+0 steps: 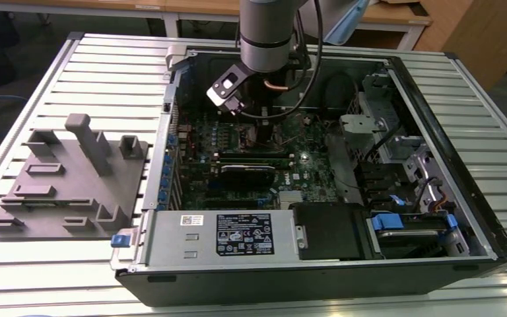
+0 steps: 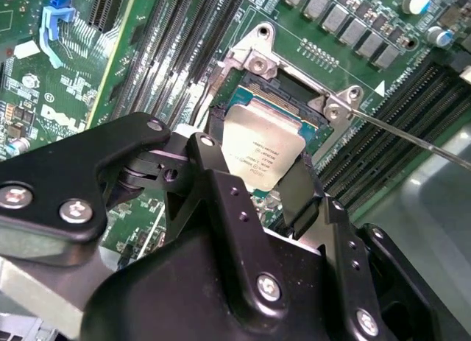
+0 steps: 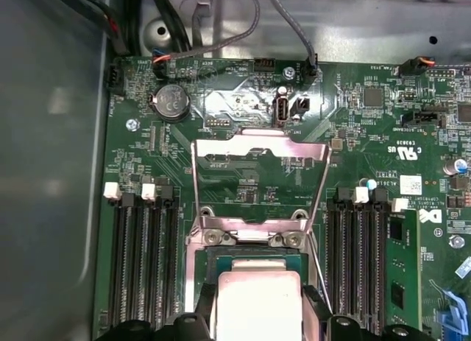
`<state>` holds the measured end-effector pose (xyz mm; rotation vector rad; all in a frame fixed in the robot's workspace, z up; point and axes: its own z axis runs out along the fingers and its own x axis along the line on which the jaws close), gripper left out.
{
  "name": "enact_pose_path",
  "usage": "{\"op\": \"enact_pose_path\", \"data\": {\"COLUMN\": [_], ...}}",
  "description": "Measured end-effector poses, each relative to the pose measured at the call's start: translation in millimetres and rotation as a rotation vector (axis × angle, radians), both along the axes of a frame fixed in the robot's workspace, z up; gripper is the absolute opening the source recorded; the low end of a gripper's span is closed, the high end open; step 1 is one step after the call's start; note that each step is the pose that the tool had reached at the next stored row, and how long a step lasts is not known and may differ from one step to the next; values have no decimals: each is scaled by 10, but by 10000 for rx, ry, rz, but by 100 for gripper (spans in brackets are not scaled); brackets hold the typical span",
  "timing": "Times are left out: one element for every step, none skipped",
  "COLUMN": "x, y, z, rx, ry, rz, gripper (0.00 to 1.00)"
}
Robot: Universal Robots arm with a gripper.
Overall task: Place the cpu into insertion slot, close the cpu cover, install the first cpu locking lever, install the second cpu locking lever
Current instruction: 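Place the cpu into insertion slot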
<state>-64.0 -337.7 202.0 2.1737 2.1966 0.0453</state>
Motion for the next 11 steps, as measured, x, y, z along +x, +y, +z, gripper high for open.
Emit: {"op": "enact_pose_path", "data": {"x": [0, -1, -2, -2, -3, -3, -4, -7, -9, -9, -9], "y": [0, 1, 2, 3, 3, 4, 5, 6, 6, 6, 6], "z": [-8, -14, -18, -23, -30, -38, -45, -49, -52, -54, -54], "rx": [-9, -11, -11, -11, -11, -11, -11, -12, -13, -13, -14], "ry": [0, 0, -1, 0, 0, 0, -1, 0, 0, 1, 1], "rz": [2, 1, 0, 1, 0, 0, 0, -1, -1, 0, 1], "gripper": [54, 54, 54, 54, 54, 54, 54, 54, 54, 54, 54]}}
